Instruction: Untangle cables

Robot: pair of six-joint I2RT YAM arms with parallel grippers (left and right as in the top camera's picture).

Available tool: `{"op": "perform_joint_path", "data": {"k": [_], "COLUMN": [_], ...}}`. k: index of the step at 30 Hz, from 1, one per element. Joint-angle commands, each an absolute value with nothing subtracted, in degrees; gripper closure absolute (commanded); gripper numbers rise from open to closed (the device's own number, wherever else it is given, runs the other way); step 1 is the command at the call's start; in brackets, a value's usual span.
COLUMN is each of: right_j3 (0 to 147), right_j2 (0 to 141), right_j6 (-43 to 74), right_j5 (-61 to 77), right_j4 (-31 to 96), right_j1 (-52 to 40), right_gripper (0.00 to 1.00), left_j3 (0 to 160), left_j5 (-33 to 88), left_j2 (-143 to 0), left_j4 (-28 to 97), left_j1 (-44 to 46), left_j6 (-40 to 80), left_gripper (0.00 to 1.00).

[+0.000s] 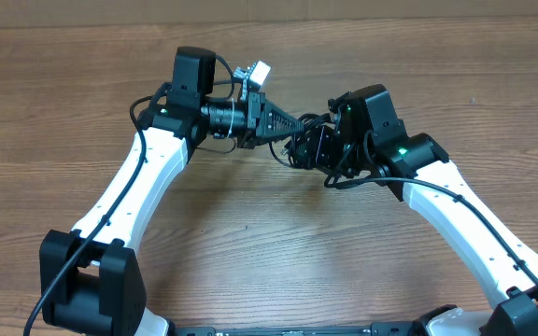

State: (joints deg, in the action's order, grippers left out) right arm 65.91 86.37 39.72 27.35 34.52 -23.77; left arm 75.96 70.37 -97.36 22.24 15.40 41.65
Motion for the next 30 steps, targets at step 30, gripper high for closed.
{"op": "perform_joint_path", "data": {"k": [30], "right_j3": [77.95], "right_j2": [81.84], "right_j6": [27.35], "right_j5": [33.47], "right_j4": [57.93], "right_j1": [-9.3], "right_gripper": [0.7], "left_j3": [76.75], "left_j5": [67.94], "left_j2": [-97.01], "left_j4": [39.33], "left_j1": [12.19], "left_j6": [4.25], "left_gripper": [0.96]}}
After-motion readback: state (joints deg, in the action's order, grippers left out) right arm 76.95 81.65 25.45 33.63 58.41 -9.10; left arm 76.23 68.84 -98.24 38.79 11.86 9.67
